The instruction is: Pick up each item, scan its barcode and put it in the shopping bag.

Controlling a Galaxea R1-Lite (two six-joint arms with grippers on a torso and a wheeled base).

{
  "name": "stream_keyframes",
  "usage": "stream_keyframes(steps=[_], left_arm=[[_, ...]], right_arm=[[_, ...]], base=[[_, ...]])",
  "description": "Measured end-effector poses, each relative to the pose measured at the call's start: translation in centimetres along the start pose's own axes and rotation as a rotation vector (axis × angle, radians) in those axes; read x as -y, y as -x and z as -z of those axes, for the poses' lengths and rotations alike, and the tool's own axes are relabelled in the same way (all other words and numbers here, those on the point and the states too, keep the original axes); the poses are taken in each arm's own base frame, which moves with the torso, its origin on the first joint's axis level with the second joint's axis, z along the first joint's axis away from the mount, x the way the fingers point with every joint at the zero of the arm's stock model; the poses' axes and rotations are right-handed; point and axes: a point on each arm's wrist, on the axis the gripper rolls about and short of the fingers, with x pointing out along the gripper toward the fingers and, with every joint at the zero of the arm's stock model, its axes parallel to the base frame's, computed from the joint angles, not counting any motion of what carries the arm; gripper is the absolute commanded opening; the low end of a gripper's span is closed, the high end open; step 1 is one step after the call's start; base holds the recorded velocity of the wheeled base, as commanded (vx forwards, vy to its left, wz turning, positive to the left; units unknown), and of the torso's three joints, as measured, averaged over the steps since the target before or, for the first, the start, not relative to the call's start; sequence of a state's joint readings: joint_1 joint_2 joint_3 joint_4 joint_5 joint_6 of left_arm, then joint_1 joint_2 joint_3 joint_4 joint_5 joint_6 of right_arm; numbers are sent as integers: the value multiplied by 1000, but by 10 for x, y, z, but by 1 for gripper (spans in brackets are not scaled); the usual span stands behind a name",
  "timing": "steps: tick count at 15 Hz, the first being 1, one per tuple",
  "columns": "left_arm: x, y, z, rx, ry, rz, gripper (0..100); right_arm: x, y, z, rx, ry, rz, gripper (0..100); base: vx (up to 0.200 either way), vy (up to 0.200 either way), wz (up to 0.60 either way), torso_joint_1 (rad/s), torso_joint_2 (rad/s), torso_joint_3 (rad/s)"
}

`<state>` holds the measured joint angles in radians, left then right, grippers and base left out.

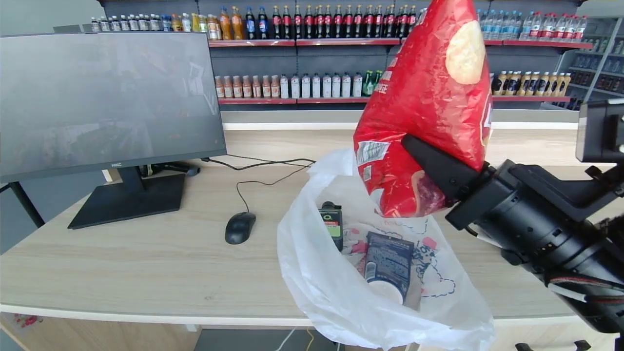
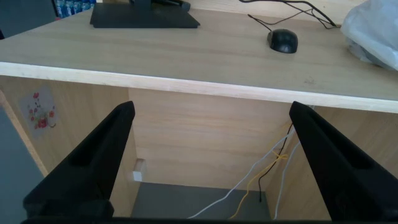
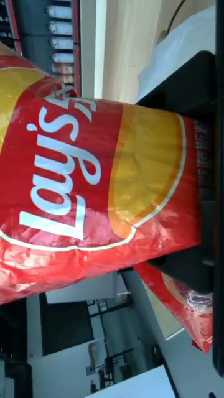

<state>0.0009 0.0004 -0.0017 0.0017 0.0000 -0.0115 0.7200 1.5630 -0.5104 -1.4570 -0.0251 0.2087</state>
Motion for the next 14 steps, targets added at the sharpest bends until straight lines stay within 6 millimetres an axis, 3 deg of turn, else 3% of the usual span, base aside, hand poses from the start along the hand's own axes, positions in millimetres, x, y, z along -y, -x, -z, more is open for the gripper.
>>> stream_keyframes(steps=[3, 6, 10, 14], left_arm=[[0, 0, 0, 0, 0, -1, 100], [0, 0, 0, 0, 0, -1, 100], [0, 0, 0, 0, 0, -1, 100], [0, 0, 0, 0, 2, -1, 100]], right_arm=[[-8, -18, 22, -89, -163, 44, 0], [-7, -21, 46, -163, -244, 91, 0], [8, 0, 69, -269, -219, 162, 0], [18, 24, 65, -309, -130, 192, 0]], base=[[0, 0, 0, 0, 0, 0], [0, 0, 0, 0, 0, 0], [0, 0, 0, 0, 0, 0], [0, 0, 0, 0, 0, 0]])
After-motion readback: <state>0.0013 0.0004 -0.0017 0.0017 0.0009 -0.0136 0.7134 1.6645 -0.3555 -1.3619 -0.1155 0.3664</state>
